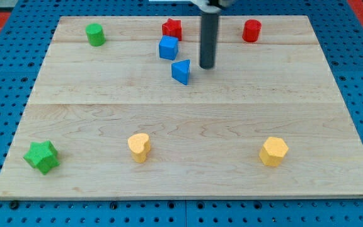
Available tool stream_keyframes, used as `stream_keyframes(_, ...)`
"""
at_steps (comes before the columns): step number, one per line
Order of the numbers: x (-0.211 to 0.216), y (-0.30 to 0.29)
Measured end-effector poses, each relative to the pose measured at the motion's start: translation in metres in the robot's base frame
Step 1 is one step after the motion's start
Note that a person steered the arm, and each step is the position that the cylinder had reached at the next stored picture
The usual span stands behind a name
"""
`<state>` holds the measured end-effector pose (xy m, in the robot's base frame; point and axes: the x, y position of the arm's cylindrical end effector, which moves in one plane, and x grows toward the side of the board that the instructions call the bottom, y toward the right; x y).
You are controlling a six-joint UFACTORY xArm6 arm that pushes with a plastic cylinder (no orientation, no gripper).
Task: Move yellow heart towards blue triangle
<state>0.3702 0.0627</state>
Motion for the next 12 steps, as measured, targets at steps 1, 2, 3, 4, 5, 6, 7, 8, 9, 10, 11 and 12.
stream_keyframes(1,0.011,-0.028)
stream_keyframes(2,0.002,-0.082)
stream_keyframes(3,0.003,-0.079)
stream_keyframes(4,0.050,-0.046)
stream_keyframes(5,0.096,-0.047)
stream_keyframes(6,0.157,-0.029)
stream_keyframes(7,0.173,-0.029)
stream_keyframes(8,0.177,-0.029)
stream_keyframes(9,0.214,-0.029)
stream_keyframes(10,0.241,-0.078)
stream_keyframes(11,0.241,-0.133)
stream_keyframes(12,0.208,-0.120)
